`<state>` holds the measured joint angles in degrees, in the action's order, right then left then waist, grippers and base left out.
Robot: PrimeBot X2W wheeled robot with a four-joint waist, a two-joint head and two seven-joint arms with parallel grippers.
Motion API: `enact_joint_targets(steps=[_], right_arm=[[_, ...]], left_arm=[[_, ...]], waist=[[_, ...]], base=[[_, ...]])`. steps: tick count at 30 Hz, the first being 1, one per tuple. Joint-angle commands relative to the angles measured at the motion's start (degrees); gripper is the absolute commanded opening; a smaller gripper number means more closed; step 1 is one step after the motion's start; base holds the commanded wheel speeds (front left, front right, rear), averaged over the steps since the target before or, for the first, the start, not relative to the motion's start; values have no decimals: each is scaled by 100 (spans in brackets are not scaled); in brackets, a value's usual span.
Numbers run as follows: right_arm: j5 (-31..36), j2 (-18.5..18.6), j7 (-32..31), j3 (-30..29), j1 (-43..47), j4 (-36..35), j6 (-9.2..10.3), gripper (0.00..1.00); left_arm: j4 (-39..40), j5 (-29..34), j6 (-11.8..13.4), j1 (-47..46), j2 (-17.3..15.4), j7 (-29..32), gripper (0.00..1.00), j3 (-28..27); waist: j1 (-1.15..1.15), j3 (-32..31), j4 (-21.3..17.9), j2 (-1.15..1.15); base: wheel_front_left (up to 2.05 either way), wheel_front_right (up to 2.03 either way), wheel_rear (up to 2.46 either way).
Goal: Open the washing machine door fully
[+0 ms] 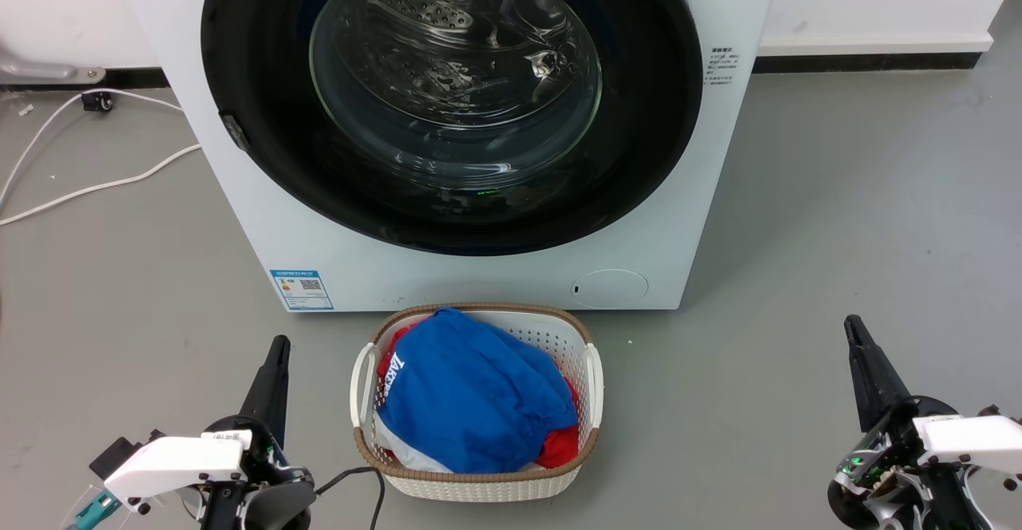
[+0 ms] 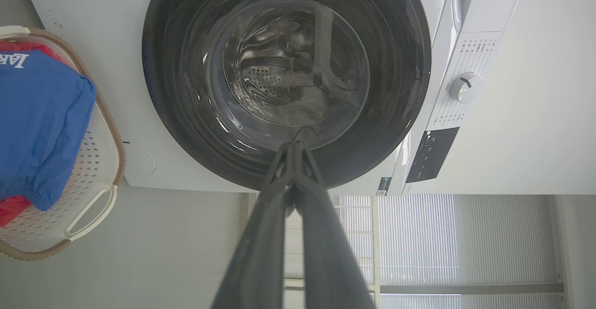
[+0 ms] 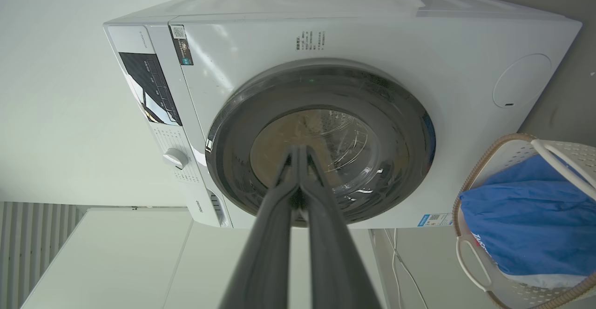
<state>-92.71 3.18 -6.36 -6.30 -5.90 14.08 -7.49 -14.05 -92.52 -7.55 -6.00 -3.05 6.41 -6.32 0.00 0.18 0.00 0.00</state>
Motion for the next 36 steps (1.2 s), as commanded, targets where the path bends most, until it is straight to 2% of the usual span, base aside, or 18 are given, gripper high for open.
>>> enact_joint_targets(steps=[1, 36], right_arm=[[30, -22, -22, -7, -70, 8, 0, 0], [44, -28, -29, -17, -71, 9, 0, 0]], left_arm=[[-4, 0, -13, -47, 11, 17, 0, -26], [-4, 13, -12, -48, 18, 24, 0, -34]], waist=[[0, 0, 0, 0], [0, 0, 0, 0]], base=[[0, 0, 0], [0, 0, 0]])
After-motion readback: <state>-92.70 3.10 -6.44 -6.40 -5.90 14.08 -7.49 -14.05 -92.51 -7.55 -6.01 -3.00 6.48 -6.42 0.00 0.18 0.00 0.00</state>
